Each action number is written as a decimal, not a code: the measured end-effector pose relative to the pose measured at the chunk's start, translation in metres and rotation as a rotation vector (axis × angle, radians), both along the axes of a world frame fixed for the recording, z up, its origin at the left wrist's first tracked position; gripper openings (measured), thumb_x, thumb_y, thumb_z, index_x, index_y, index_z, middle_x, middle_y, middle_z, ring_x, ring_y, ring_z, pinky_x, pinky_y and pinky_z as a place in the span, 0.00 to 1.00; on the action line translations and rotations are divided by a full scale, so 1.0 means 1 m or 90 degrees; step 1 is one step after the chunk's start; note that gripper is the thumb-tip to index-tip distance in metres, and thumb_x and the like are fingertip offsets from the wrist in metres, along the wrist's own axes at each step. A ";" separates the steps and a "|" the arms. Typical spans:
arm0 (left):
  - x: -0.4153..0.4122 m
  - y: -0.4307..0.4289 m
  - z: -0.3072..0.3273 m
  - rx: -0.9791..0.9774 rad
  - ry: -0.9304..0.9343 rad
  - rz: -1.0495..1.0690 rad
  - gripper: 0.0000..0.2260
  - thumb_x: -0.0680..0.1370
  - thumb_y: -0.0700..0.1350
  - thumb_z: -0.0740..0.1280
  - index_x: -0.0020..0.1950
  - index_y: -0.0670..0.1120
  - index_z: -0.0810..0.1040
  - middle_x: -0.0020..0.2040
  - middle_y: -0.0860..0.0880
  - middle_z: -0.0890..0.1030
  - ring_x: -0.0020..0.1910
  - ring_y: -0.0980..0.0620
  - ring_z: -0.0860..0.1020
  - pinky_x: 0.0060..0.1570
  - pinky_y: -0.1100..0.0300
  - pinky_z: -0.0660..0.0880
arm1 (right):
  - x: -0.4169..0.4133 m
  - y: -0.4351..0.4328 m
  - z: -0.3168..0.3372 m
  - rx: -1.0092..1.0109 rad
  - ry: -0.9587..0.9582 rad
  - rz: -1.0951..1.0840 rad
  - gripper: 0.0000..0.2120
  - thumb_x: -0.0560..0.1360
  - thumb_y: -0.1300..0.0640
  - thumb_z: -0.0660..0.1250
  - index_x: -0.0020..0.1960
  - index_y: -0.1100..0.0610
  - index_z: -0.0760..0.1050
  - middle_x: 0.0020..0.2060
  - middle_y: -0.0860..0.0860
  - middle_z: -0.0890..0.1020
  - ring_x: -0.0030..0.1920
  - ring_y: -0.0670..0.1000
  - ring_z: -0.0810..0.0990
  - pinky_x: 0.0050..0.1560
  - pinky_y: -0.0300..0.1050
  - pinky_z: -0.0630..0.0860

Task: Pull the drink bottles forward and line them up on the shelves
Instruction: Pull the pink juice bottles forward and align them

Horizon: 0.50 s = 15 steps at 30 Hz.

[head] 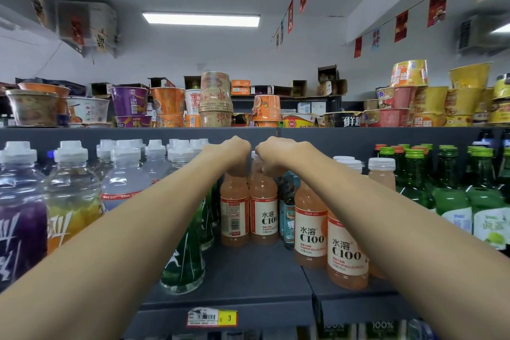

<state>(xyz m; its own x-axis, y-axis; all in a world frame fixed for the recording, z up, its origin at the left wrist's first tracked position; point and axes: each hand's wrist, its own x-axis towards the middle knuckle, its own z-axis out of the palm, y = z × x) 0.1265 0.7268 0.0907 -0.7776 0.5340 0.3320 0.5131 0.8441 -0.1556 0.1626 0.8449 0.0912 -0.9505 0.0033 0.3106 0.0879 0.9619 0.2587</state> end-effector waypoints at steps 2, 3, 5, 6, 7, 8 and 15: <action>0.002 -0.001 0.000 -0.002 -0.017 -0.015 0.08 0.75 0.41 0.72 0.53 0.43 0.78 0.45 0.46 0.79 0.47 0.48 0.80 0.51 0.53 0.81 | -0.001 0.001 -0.002 0.000 0.003 0.003 0.11 0.78 0.56 0.69 0.59 0.57 0.79 0.44 0.53 0.81 0.42 0.52 0.82 0.34 0.43 0.77; 0.002 -0.001 0.001 -0.006 -0.028 -0.030 0.09 0.75 0.39 0.71 0.54 0.43 0.80 0.48 0.46 0.80 0.48 0.48 0.80 0.52 0.53 0.81 | -0.001 0.002 -0.002 -0.002 0.003 0.006 0.11 0.78 0.57 0.69 0.59 0.57 0.79 0.44 0.53 0.81 0.43 0.52 0.83 0.37 0.44 0.80; 0.004 -0.001 0.004 -0.021 -0.046 -0.053 0.12 0.74 0.36 0.71 0.56 0.44 0.81 0.53 0.47 0.81 0.52 0.48 0.80 0.54 0.52 0.80 | -0.002 0.003 -0.003 -0.006 0.000 0.008 0.12 0.77 0.59 0.69 0.61 0.57 0.79 0.44 0.53 0.81 0.43 0.52 0.83 0.43 0.46 0.83; 0.004 -0.001 0.006 -0.025 -0.057 -0.056 0.13 0.74 0.36 0.71 0.57 0.45 0.81 0.55 0.47 0.81 0.53 0.48 0.80 0.54 0.52 0.80 | -0.002 0.004 -0.003 -0.006 0.001 0.010 0.12 0.77 0.59 0.69 0.61 0.57 0.79 0.44 0.53 0.80 0.43 0.52 0.82 0.42 0.45 0.83; 0.004 -0.002 0.009 -0.024 -0.071 -0.051 0.13 0.73 0.37 0.72 0.57 0.45 0.81 0.55 0.47 0.81 0.52 0.48 0.79 0.53 0.52 0.80 | -0.002 0.004 -0.003 -0.005 0.005 0.014 0.12 0.77 0.59 0.69 0.61 0.57 0.78 0.44 0.52 0.80 0.42 0.52 0.82 0.39 0.44 0.81; 0.003 -0.002 0.011 -0.017 -0.083 -0.040 0.12 0.73 0.39 0.73 0.57 0.44 0.80 0.54 0.47 0.81 0.51 0.48 0.79 0.50 0.53 0.79 | -0.003 0.005 -0.003 -0.001 0.010 0.017 0.12 0.78 0.58 0.69 0.60 0.57 0.78 0.43 0.52 0.80 0.42 0.51 0.81 0.36 0.43 0.79; 0.002 -0.006 0.008 -0.009 0.006 -0.011 0.12 0.73 0.48 0.76 0.43 0.45 0.75 0.41 0.48 0.77 0.39 0.51 0.77 0.35 0.60 0.75 | -0.004 0.006 -0.003 0.007 0.008 0.014 0.11 0.79 0.55 0.69 0.59 0.57 0.79 0.47 0.53 0.82 0.45 0.53 0.82 0.37 0.44 0.78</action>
